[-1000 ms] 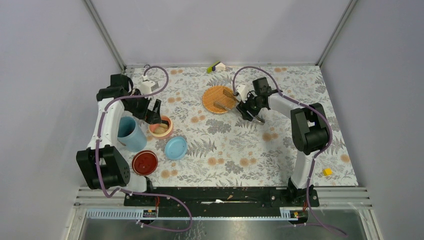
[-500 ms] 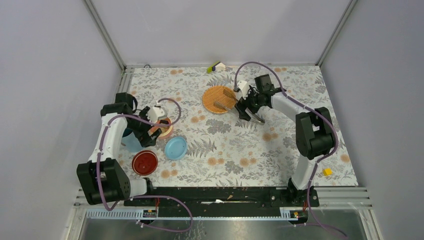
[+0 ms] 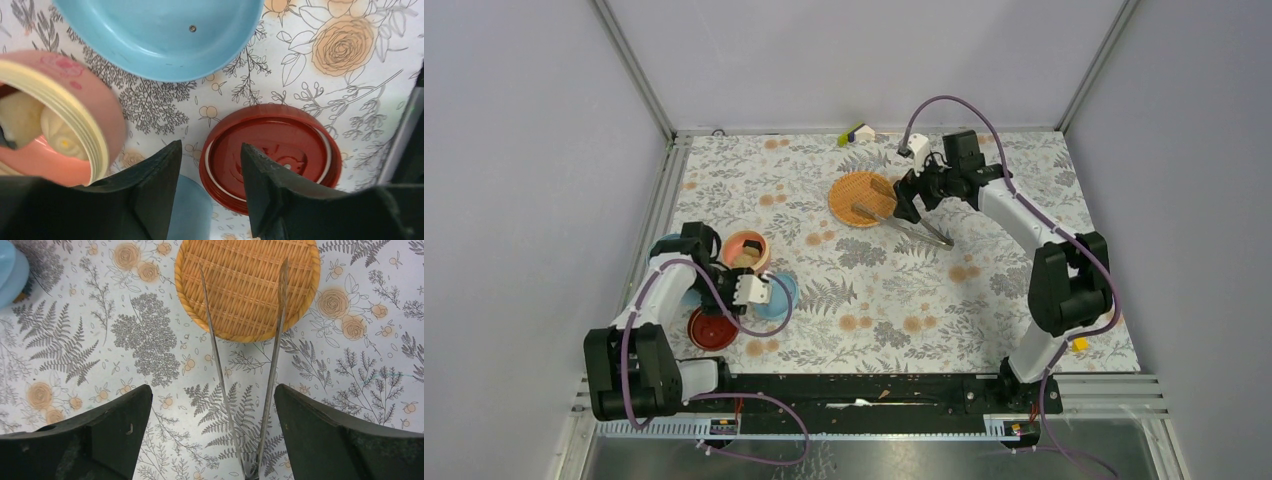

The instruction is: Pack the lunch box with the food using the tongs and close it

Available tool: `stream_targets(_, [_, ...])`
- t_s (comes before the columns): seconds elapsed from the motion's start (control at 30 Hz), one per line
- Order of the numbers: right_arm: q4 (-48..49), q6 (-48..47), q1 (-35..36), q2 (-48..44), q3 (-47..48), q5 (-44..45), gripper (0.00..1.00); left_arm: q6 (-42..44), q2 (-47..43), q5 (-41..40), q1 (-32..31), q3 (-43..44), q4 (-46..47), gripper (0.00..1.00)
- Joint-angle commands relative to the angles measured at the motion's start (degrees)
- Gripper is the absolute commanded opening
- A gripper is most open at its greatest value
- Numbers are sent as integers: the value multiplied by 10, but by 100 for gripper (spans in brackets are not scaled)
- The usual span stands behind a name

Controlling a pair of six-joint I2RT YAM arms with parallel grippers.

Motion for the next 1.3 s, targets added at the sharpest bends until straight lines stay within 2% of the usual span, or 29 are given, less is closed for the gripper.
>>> stream_targets(0.0, [0, 39, 2, -44, 10, -23, 100, 104, 1, -13, -19, -17, 50, 51])
stream_targets(0.2, [28, 54, 2, -75, -28, -11, 100, 134, 26, -41, -30, -48, 75, 41])
stream_targets(0.43, [29, 56, 2, -70, -23, -3, 100, 153, 32, -61, -34, -76, 102, 35])
stream_targets(0.77, [29, 81, 2, -65, -6, -34, 100, 163, 21, -89, -48, -107, 105, 8])
stream_targets(0.93, [28, 87, 2, -61, 2, -39, 100, 172, 34, -102, -63, -105, 103, 0])
stream_targets(1.07, [29, 90, 2, -67, -2, -38, 100, 169, 19, -104, -67, -86, 69, 0])
stream_targets(1.27, [30, 102, 3, -77, -11, -54, 100, 116, -42, -80, -67, -8, -19, 0])
